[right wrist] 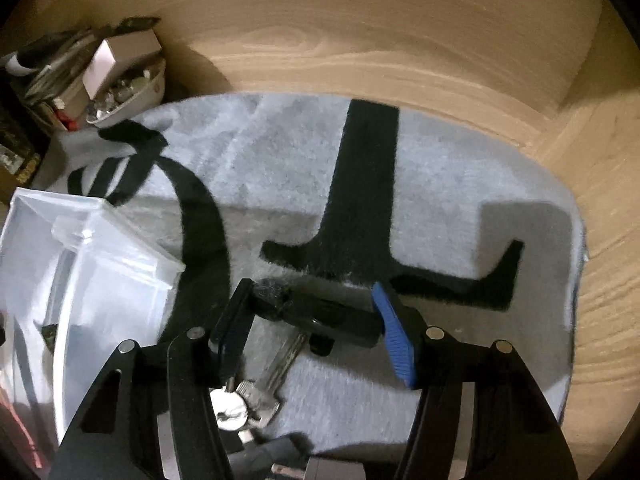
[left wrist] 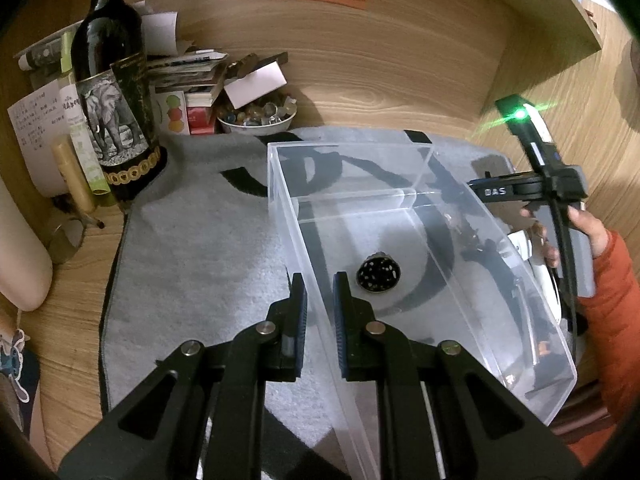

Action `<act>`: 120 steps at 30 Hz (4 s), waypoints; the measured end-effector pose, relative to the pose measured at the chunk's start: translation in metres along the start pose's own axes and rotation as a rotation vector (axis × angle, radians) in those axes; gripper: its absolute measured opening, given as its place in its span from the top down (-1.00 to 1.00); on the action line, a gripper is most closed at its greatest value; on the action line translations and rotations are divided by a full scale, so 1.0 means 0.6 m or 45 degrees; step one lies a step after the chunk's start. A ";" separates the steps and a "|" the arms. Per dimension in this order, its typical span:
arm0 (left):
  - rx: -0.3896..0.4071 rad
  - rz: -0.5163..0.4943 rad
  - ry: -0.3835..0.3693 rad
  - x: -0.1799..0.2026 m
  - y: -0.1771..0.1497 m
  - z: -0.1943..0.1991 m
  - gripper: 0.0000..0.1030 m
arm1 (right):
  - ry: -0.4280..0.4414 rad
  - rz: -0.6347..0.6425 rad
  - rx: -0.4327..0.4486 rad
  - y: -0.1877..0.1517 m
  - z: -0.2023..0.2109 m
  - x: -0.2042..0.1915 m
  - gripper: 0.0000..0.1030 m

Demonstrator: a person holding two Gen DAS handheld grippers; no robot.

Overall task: Organize rigid objects
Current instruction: 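Grasp the black fuzzy-tipped stick with the right tool, then carry the black stick into the box and release it, then grasp the silver keys by the key blade with the right tool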

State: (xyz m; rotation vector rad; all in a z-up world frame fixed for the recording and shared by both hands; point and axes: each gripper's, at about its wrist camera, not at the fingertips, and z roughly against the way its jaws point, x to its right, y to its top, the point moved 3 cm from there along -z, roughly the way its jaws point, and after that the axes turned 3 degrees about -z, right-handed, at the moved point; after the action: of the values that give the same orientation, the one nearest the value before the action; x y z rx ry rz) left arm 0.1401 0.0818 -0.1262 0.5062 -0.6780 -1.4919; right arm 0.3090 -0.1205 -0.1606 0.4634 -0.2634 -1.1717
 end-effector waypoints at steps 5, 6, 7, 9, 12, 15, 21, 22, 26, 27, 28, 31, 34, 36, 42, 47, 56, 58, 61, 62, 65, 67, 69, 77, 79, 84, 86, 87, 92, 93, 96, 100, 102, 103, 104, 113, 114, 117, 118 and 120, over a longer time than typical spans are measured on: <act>0.001 0.011 0.015 0.001 -0.001 0.001 0.74 | 0.021 -0.016 0.105 -0.016 0.067 -0.012 -0.10; 0.003 0.008 0.022 0.001 -0.001 0.002 0.74 | 0.029 -0.017 0.121 -0.018 0.080 -0.015 -0.10; 0.008 0.004 0.031 0.002 -0.002 0.002 0.74 | 0.037 -0.016 0.139 -0.014 0.087 -0.020 -0.10; 0.014 -0.002 0.046 0.004 -0.002 0.003 0.74 | 0.053 -0.005 0.180 -0.010 0.113 -0.025 -0.10; 0.018 -0.001 0.063 0.006 -0.003 0.004 0.75 | 0.071 0.011 0.229 -0.009 0.136 -0.036 -0.10; 0.016 -0.001 0.071 0.008 -0.004 0.003 0.75 | 0.087 0.041 0.276 -0.017 0.158 -0.048 -0.10; 0.003 0.011 0.064 0.006 -0.003 -0.001 0.75 | 0.126 0.133 0.348 -0.027 0.192 -0.092 -0.10; 0.002 0.012 0.064 0.006 -0.003 -0.002 0.75 | 0.134 0.149 0.354 -0.028 0.195 -0.098 -0.10; -0.003 0.018 0.057 0.005 -0.005 -0.005 0.75 | 0.159 0.208 0.363 -0.033 0.198 -0.132 -0.10; -0.003 0.018 0.056 0.005 -0.005 -0.005 0.75 | 0.167 0.217 0.360 -0.035 0.197 -0.139 -0.10; -0.003 0.018 0.054 0.004 -0.005 -0.005 0.75 | 0.176 0.224 0.355 -0.037 0.196 -0.147 -0.10; -0.008 0.034 0.036 0.001 -0.004 -0.005 0.75 | 0.198 0.244 0.329 -0.042 0.187 -0.165 -0.10; -0.009 0.043 0.024 -0.001 -0.004 -0.005 0.75 | 0.217 0.269 0.288 -0.049 0.171 -0.180 -0.10; -0.009 0.042 0.024 0.000 -0.004 -0.005 0.75 | 0.225 0.287 0.270 -0.054 0.164 -0.189 -0.10; -0.006 0.044 0.021 0.001 -0.005 -0.006 0.75 | 0.249 0.344 0.201 -0.067 0.136 -0.214 -0.10; -0.007 0.046 0.022 0.001 -0.004 -0.006 0.74 | 0.257 0.354 0.162 -0.071 0.116 -0.223 -0.10; -0.010 0.047 0.022 0.001 -0.005 -0.006 0.74 | 0.264 0.329 0.208 -0.068 0.131 -0.221 -0.31; -0.010 0.048 0.022 0.001 -0.005 -0.006 0.75 | 0.274 0.319 0.229 -0.067 0.140 -0.217 -0.31; -0.011 0.050 0.021 0.001 -0.005 -0.007 0.75 | 0.272 0.302 0.279 -0.065 0.159 -0.208 -0.32; -0.013 0.052 0.021 0.001 -0.005 -0.008 0.74 | 0.265 0.293 0.299 -0.065 0.166 -0.204 -0.34; -0.015 0.054 0.019 0.001 -0.005 -0.008 0.75 | 0.263 0.264 0.359 -0.062 0.189 -0.185 -0.38; -0.014 0.053 0.019 0.000 -0.005 -0.008 0.74 | 0.216 0.244 0.404 -0.060 0.204 -0.166 -0.38; -0.012 0.052 0.019 0.001 -0.004 -0.008 0.74 | 0.171 0.217 0.437 -0.057 0.215 -0.145 -0.39; -0.016 0.054 0.018 0.000 -0.004 -0.007 0.74 | 0.032 0.073 0.413 -0.055 0.196 -0.055 -0.43; -0.018 0.055 0.020 -0.001 -0.003 -0.007 0.74 | 0.026 0.051 0.368 -0.059 0.174 -0.044 -0.43; -0.020 0.054 0.024 -0.001 -0.003 -0.007 0.74 | 0.020 0.042 0.226 -0.074 0.103 -0.032 -0.43; -0.020 0.055 0.024 -0.002 -0.003 -0.007 0.74 | 0.025 0.043 0.170 -0.077 0.076 -0.035 -0.42; -0.020 0.054 0.023 -0.002 -0.003 -0.007 0.74 | 0.025 0.050 0.151 -0.079 0.066 -0.037 -0.42; -0.023 0.050 0.022 -0.002 -0.006 -0.006 0.74 | 0.031 0.039 0.063 -0.085 0.030 -0.035 -0.32; -0.023 0.049 0.022 -0.003 -0.006 -0.006 0.74 | 0.031 0.036 0.048 -0.084 0.024 -0.035 -0.28; -0.023 0.048 0.019 -0.004 -0.005 -0.006 0.74 | 0.039 0.050 0.005 -0.086 0.009 -0.041 -0.11; -0.024 0.045 0.020 -0.003 -0.005 -0.006 0.74 | 0.021 0.077 0.022 -0.087 0.006 -0.050 0.10; -0.023 0.044 0.019 -0.004 -0.006 -0.005 0.74 | 0.026 0.104 0.041 -0.090 0.010 -0.057 0.34; -0.023 0.044 0.020 -0.003 -0.005 -0.006 0.74 | 0.018 0.114 0.050 -0.093 0.012 -0.060 0.36; -0.023 0.045 0.019 -0.004 -0.006 -0.005 0.74 | 0.018 0.115 0.052 -0.094 0.013 -0.061 0.40; -0.019 0.043 0.022 -0.002 -0.005 -0.006 0.74 | 0.025 0.088 0.082 -0.101 0.039 -0.046 0.50; -0.019 0.042 0.022 -0.002 -0.005 -0.006 0.74 | 0.020 0.085 0.095 -0.104 0.048 -0.044 0.50; -0.020 0.045 0.020 -0.003 -0.004 -0.006 0.74 | 0.012 0.078 0.143 -0.096 0.068 -0.040 0.64; -0.019 0.048 0.019 -0.003 -0.004 -0.006 0.74 | 0.017 0.074 0.150 -0.092 0.074 -0.037 0.64; -0.018 0.050 0.020 -0.004 -0.003 -0.006 0.74 | 0.017 0.069 0.184 -0.086 0.089 -0.031 0.88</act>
State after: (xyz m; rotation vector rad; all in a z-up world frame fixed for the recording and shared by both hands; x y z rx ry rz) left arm 0.1409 0.0837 -0.1302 0.4910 -0.6612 -1.4538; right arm 0.2365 -0.1306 -0.1376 0.5868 -0.3488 -1.1010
